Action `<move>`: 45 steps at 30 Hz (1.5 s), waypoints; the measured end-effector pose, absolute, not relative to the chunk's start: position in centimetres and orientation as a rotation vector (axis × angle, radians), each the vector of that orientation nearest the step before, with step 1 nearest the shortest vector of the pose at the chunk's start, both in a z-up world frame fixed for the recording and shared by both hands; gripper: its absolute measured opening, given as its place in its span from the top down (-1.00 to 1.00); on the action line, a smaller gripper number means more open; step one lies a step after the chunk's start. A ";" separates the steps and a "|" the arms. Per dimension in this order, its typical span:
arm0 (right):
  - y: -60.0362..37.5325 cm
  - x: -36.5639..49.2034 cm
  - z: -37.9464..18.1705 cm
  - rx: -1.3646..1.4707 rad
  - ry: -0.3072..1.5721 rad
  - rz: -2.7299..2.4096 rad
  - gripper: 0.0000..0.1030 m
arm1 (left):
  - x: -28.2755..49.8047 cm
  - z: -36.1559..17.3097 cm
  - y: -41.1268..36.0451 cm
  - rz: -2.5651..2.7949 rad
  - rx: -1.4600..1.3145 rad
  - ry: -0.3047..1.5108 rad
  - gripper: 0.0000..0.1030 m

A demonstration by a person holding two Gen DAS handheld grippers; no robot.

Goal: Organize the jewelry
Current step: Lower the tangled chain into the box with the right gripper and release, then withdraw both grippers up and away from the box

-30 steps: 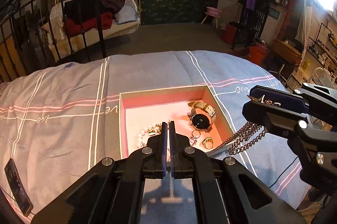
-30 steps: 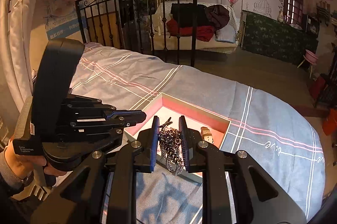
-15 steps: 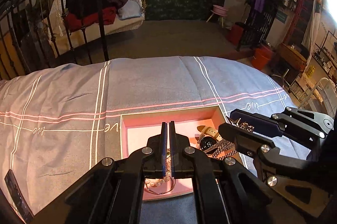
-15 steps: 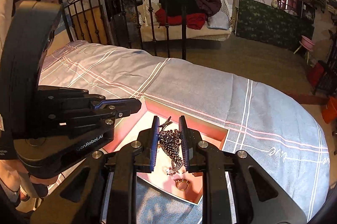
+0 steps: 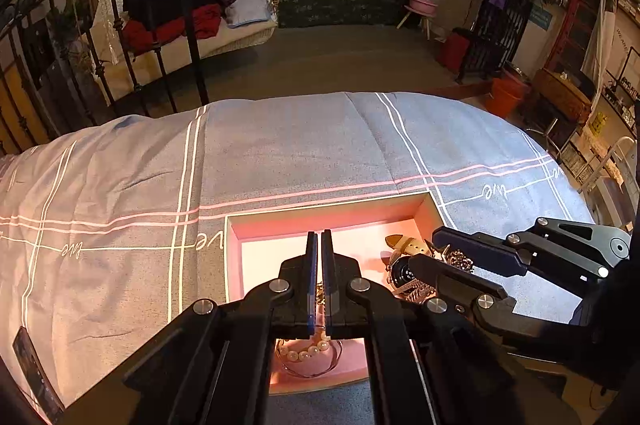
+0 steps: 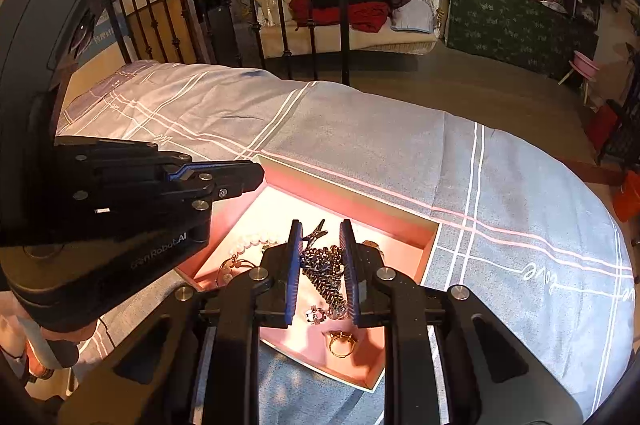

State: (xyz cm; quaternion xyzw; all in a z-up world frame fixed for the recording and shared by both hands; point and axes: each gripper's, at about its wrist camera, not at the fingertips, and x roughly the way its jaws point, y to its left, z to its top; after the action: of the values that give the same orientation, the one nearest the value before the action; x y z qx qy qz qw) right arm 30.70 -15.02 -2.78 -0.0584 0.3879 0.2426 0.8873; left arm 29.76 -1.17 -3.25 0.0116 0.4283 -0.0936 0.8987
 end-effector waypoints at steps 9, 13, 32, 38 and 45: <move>-14.6 31.0 -3.8 -0.133 0.838 0.510 0.61 | 31.8 -3.6 -1.5 -0.163 0.026 0.923 0.96; -14.3 31.2 -4.5 -0.135 0.857 0.514 0.61 | 32.2 -4.2 -1.9 -0.165 0.028 0.941 0.96; -15.0 30.7 -5.7 -0.066 0.810 0.447 -0.89 | 31.5 -5.1 -2.8 -0.153 0.077 0.956 -0.87; -15.2 29.4 -5.7 -0.081 0.746 0.416 -0.89 | 30.1 -4.3 -3.1 -0.139 0.104 0.877 -0.87; -16.6 23.1 -3.0 -0.086 0.529 0.350 -0.89 | 24.2 -1.0 -2.4 -0.117 0.107 0.664 -0.87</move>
State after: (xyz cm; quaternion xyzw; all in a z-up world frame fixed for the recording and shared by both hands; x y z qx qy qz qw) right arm 23.14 -16.64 -2.99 -0.0421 0.2602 0.1721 0.9491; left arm 24.16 -2.40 -1.04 0.0522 0.3257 -0.0574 0.9423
